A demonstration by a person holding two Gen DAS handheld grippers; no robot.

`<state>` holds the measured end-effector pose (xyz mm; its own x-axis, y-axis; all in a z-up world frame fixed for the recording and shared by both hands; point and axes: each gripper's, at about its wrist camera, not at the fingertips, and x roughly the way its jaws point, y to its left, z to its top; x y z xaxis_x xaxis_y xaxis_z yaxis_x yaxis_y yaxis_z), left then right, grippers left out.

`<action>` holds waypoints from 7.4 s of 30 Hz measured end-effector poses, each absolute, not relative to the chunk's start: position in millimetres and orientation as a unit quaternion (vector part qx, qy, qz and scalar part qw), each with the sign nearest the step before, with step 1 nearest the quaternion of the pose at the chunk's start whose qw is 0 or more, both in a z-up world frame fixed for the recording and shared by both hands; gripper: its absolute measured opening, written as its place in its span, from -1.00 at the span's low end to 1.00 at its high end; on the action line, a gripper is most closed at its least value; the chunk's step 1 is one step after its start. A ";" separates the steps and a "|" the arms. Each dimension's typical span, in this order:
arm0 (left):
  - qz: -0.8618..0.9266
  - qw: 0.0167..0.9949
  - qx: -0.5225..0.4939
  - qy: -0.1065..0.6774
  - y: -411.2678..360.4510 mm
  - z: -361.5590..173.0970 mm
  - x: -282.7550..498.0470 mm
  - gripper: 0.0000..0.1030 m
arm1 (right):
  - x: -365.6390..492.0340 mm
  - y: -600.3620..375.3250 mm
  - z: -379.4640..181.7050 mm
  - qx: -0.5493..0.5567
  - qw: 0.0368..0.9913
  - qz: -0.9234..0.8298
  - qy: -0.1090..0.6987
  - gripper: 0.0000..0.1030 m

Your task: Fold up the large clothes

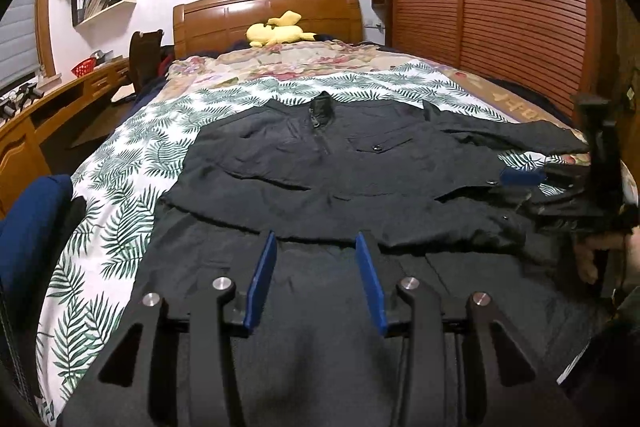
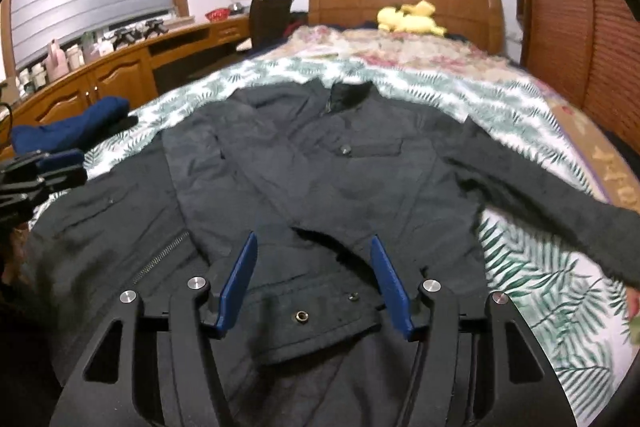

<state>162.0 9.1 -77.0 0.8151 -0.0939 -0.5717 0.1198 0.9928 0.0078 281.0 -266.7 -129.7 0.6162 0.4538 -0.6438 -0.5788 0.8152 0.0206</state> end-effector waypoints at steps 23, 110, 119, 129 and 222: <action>-0.094 0.950 0.024 0.298 -40.5 -95.8 238.2 -0.22 | 300.1 -256.0 -166.3 -0.110 0.868 0.278 0.396 0.18; -0.105 0.959 -0.015 0.262 44.4 -74.1 157.8 -0.22 | 345.9 -271.6 96.3 -0.169 0.949 0.132 0.229 -0.84; -0.082 0.963 -0.017 0.257 77.2 -72.6 144.5 -0.22 | 292.8 -164.0 88.7 -0.197 0.918 0.272 0.211 -0.84; -0.068 0.963 -0.025 0.261 91.1 -75.9 144.3 -0.22 | 266.9 -133.2 36.6 -0.202 0.885 0.315 0.275 -0.81; -0.099 0.947 0.022 0.305 -3.5 -106.6 137.2 -0.97 | 292.8 -242.8 -164.0 -0.106 0.879 0.252 0.391 0.07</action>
<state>137.2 -3.5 -106.6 0.7938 -0.1741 -0.5827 0.2013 0.9793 -0.0184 292.8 -242.8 -164.0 0.5671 0.3594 -0.7411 -0.5258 0.8505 0.0100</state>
